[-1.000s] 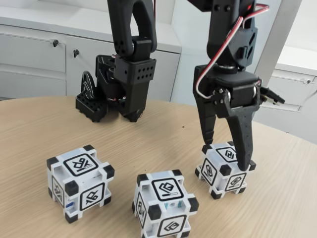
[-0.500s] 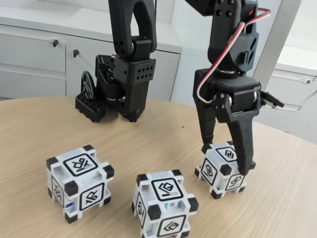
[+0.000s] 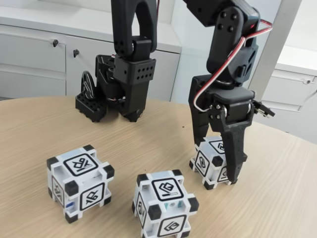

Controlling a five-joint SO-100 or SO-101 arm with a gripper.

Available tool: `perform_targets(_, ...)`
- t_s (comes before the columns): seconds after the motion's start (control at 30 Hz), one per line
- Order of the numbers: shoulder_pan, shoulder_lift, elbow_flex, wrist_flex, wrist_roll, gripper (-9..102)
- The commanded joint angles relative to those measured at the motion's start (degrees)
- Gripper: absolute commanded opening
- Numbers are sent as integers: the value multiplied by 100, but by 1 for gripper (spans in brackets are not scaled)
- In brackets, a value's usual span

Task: Stack cubes from left to right.

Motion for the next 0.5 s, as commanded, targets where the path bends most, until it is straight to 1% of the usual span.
perform_targets(0.0,9,-9,-158,-44,-9,29)
perform_targets(0.1,9,-9,-149,-44,88,27)
perform_targets(0.3,9,88,-132,-44,404,17)
perform_targets(0.47,0,105,-158,-35,360,17)
